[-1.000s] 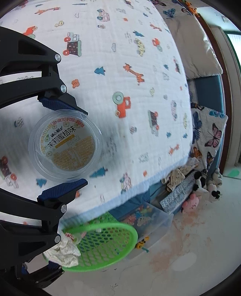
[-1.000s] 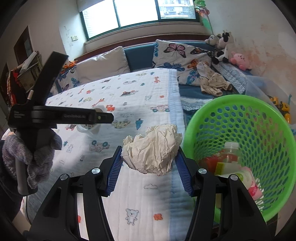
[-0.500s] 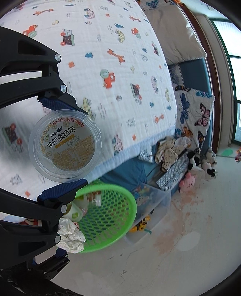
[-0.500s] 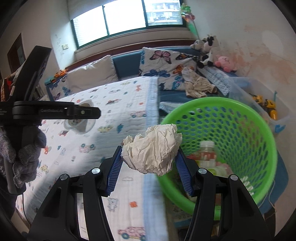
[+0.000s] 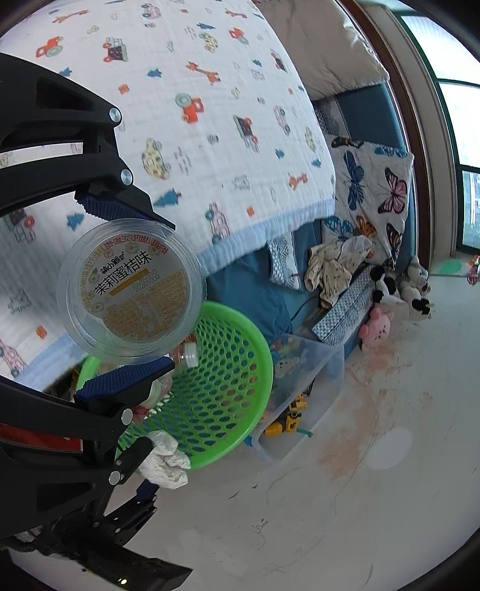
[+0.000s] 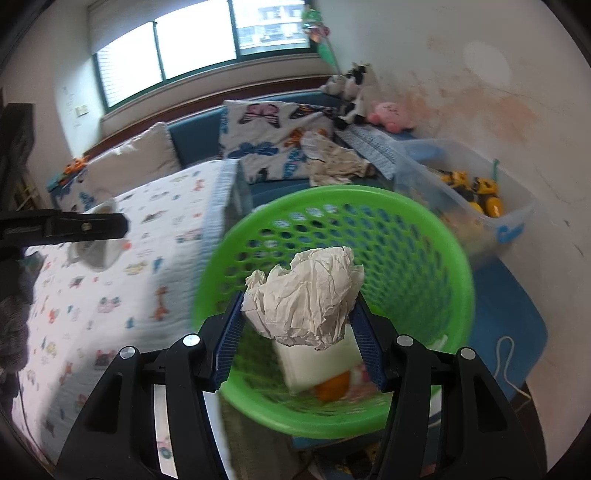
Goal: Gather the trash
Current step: 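Carry the tissue into the basket with the right gripper while the left gripper lifts the clear tub, then lower the clear plastic tub into the basket and open the left gripper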
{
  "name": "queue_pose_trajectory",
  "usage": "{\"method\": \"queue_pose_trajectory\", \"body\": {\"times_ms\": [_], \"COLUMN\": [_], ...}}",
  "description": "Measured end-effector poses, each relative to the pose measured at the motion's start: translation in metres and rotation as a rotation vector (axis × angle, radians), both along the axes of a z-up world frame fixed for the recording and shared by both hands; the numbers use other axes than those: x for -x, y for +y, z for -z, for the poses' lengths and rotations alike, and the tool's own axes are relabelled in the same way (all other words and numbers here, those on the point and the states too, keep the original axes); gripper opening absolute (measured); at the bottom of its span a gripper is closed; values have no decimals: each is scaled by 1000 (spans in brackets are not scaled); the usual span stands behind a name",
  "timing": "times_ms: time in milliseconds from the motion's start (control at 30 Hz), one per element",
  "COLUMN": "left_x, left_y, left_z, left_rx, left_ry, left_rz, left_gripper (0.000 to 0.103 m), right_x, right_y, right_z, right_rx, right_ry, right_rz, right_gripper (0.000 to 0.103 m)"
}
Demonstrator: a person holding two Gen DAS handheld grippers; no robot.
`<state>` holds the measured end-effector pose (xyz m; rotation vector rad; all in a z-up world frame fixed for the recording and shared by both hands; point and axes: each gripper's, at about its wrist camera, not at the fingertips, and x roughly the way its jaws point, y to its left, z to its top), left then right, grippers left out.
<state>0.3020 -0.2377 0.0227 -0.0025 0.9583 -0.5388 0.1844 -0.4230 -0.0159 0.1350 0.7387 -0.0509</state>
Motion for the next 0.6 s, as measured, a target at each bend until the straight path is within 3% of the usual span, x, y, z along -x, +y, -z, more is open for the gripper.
{"method": "queue_pose_trajectory", "body": {"times_ms": [267,600], "left_x": [-1,-1], "left_y": [-26,-51], "left_z": [1,6], "left_rx": [3,19], "left_ry": [6,29], "left_rz": [34,69], "left_gripper": [65,65], "right_x": [-9,-11], "right_y": [-21,-29], "right_z": [15,18], "right_rx": [-1,-5], "right_ry": [39,40], "right_rz": [60,91], "right_gripper": [59,70]}}
